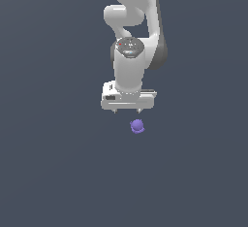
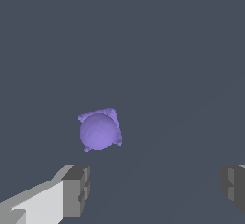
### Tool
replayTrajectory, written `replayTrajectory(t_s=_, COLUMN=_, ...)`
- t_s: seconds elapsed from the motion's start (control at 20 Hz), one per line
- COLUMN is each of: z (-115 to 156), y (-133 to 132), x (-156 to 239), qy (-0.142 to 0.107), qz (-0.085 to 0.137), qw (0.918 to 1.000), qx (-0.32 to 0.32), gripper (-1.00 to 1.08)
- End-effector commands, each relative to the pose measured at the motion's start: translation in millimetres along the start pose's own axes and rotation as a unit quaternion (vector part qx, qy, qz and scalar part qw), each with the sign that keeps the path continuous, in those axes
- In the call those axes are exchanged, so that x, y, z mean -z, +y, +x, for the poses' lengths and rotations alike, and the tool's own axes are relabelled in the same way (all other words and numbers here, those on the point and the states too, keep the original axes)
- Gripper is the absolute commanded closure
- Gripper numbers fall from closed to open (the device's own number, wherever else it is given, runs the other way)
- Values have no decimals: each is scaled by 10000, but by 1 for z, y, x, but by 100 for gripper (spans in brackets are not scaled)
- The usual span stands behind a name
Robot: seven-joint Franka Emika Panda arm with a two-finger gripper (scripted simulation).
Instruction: Pick up the object and move it to a goal position.
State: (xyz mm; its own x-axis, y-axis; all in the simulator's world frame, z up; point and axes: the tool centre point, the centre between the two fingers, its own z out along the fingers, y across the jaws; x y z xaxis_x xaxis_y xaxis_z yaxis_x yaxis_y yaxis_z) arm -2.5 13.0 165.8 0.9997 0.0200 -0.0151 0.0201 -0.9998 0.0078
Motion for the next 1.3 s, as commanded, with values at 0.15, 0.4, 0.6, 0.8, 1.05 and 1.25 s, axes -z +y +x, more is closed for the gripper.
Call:
replayTrajectory(t_s=0.15, z=0, y=-1, x=-1, qy=-15, qz=-19, qw=10000, qx=57, gripper=-92)
replayTrajectory(t_s=0.4, z=1, y=0, x=-2, qy=-78, qz=-97, qw=9996, qx=252, gripper=-92)
replayTrajectory(t_s=0.6, z=1, y=1, x=-1, qy=-84, qz=-103, qw=9996, qx=253, gripper=-92)
replayTrajectory(t_s=0.8, z=1, y=-4, x=-7, qy=-67, qz=-91, qw=9995, qx=299, gripper=-92)
replayTrajectory(t_s=1.05, z=2, y=-20, x=-27, qy=-26, qz=-62, qw=9989, qx=474, gripper=-92)
replayTrajectory(t_s=1.25, z=1, y=-39, x=-50, qy=23, qz=-21, qw=9978, qx=668, gripper=-92)
